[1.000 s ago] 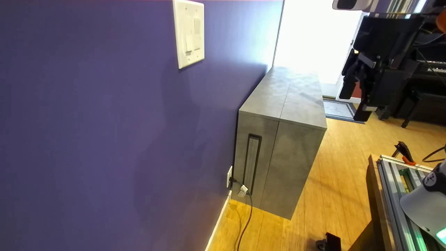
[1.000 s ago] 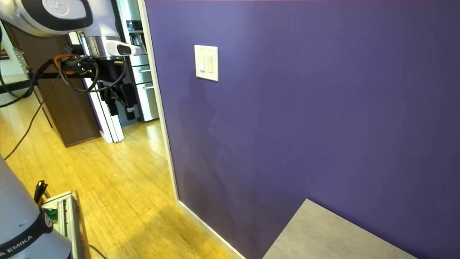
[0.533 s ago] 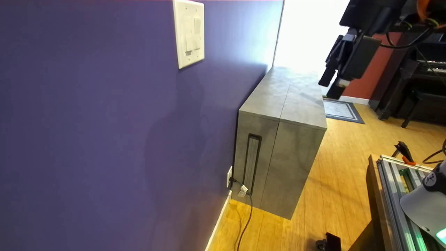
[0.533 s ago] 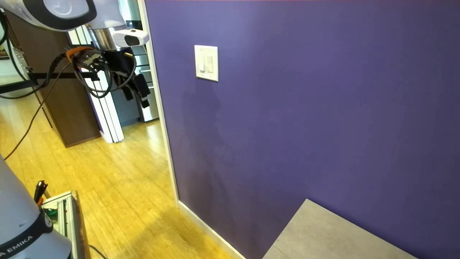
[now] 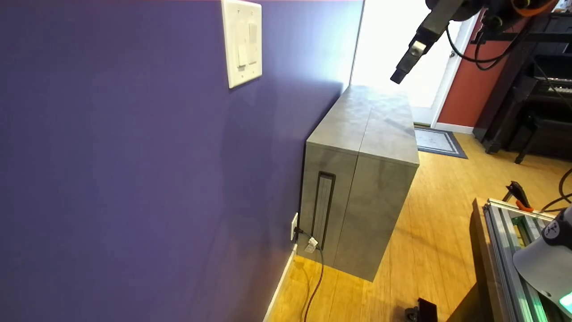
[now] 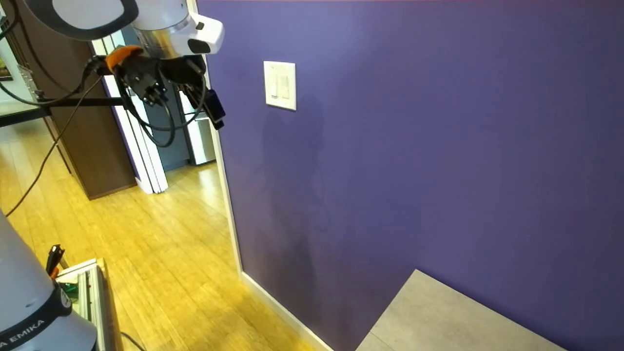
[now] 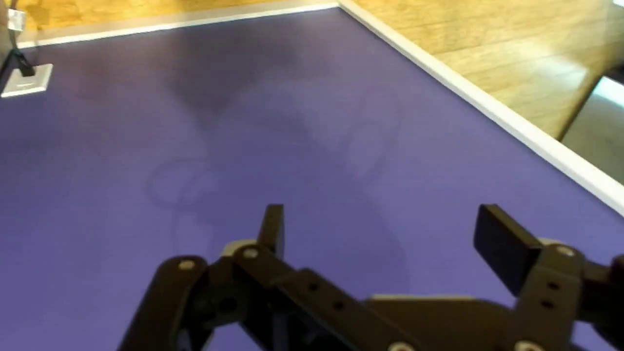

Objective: Switch off the light

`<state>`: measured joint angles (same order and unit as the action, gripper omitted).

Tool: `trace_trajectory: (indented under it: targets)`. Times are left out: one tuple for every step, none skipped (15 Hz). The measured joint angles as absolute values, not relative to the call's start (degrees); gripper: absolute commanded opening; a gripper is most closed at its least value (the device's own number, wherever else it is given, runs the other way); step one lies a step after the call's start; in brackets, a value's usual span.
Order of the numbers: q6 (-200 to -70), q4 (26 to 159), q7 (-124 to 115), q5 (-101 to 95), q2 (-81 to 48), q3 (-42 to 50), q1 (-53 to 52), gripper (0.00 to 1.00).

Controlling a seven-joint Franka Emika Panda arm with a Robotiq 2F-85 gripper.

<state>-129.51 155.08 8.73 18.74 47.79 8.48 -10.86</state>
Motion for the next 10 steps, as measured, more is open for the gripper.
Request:
trace_trajectory:
  targets:
    - [-129.9,155.1,9.7,21.1,47.7,10.1,-11.0,1.00]
    - [-130.4,155.0,10.3,23.6,47.7,11.3,-11.3,1.00]
    - [-131.3,155.0,11.0,26.3,47.6,12.4,-11.8,1.00]
    - [-132.5,154.9,11.8,29.1,47.5,13.2,-12.6,1.00]
    - [-133.9,154.7,12.7,32.1,47.5,13.9,-13.7,1.00]
    - [-135.4,154.5,13.7,35.2,47.4,14.5,-15.0,1.00]
    - [-136.4,154.3,14.6,37.3,47.2,15.1,-16.2,1.00]
    - [-136.9,154.2,14.9,38.2,47.0,15.5,-17.0,1.00]
    - [-137.1,154.2,14.9,38.4,46.9,15.7,-17.3,1.00]
    - [-137.1,154.2,15.0,38.5,46.8,15.8,-17.4,1.00]
